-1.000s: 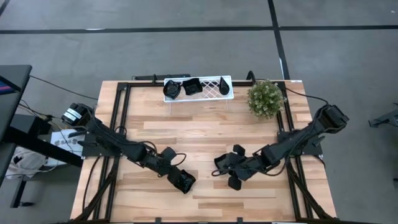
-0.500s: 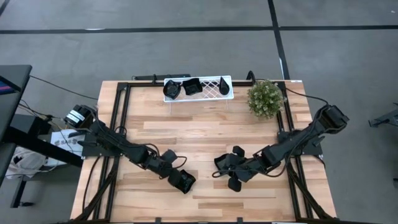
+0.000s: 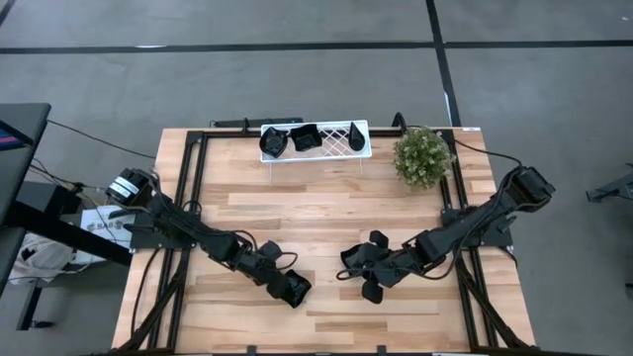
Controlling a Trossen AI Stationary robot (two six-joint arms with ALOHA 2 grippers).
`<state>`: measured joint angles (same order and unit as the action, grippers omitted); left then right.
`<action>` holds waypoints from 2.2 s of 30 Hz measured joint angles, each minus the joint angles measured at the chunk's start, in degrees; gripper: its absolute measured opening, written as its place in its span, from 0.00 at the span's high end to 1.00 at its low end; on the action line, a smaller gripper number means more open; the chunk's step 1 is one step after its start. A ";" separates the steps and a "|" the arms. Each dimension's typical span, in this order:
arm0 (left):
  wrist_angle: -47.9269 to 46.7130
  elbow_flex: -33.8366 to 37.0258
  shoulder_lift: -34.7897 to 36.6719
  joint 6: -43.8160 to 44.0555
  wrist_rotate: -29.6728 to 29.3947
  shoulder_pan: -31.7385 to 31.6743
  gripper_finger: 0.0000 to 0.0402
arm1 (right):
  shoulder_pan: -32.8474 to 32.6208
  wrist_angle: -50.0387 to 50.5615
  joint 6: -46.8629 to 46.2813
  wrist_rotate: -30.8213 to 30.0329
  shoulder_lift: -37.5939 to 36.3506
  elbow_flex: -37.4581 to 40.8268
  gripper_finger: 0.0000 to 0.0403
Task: Pick & Place Mini shaped plates
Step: Stack the black distorted square plate on top of the black distorted square plate on the shelf
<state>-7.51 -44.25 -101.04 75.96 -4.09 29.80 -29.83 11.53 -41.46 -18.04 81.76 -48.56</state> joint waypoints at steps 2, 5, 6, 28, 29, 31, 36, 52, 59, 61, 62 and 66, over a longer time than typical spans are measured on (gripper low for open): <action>0.02 0.00 -1.05 0.62 0.32 0.05 0.55 | -0.01 -0.02 -0.01 0.00 0.00 0.00 0.84; 0.32 0.00 -2.34 1.03 0.85 0.05 0.55 | -0.06 -0.02 -0.01 0.00 0.00 0.00 0.84; 0.54 0.00 -2.66 1.04 0.86 0.05 0.55 | -0.06 -0.02 -0.01 0.02 0.00 0.00 0.84; 4.29 0.00 -2.46 0.85 1.81 0.02 0.97 | -0.06 -1.46 -0.09 0.02 0.00 0.00 0.84; 4.51 0.00 -2.46 0.85 1.57 0.02 0.98 | -0.06 -1.45 -0.19 0.02 0.00 0.00 0.84; 4.86 0.00 -2.46 0.85 0.94 0.02 0.98 | -0.06 -1.50 -0.19 0.02 0.00 0.00 0.84; 6.84 0.00 -2.44 0.85 -0.30 0.02 0.98 | -0.06 -1.98 -0.19 0.02 0.00 0.00 0.84; 5.98 -1.12 10.14 -3.85 -9.44 -1.08 0.99 | -0.03 1.27 4.02 -1.82 -0.58 -3.33 0.84; -6.14 -1.14 24.56 -8.22 -17.60 -6.75 0.99 | 1.86 7.39 9.67 -4.77 -2.64 -8.72 0.84; -7.17 -1.14 27.67 -10.47 -17.89 -9.44 0.99 | 3.15 7.79 11.92 -4.74 -3.31 -9.66 0.84; -7.18 -1.14 29.02 -11.94 -17.86 -10.79 0.99 | 3.90 7.96 13.18 -4.72 -3.57 -10.04 0.84; -7.45 -1.14 33.74 -18.09 -17.74 -16.53 0.99 | 8.06 8.14 18.03 -4.68 -3.96 -11.46 0.84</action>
<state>-14.95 -45.39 -67.30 57.87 -21.82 13.27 -21.77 19.67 -23.44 -22.72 77.80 -60.01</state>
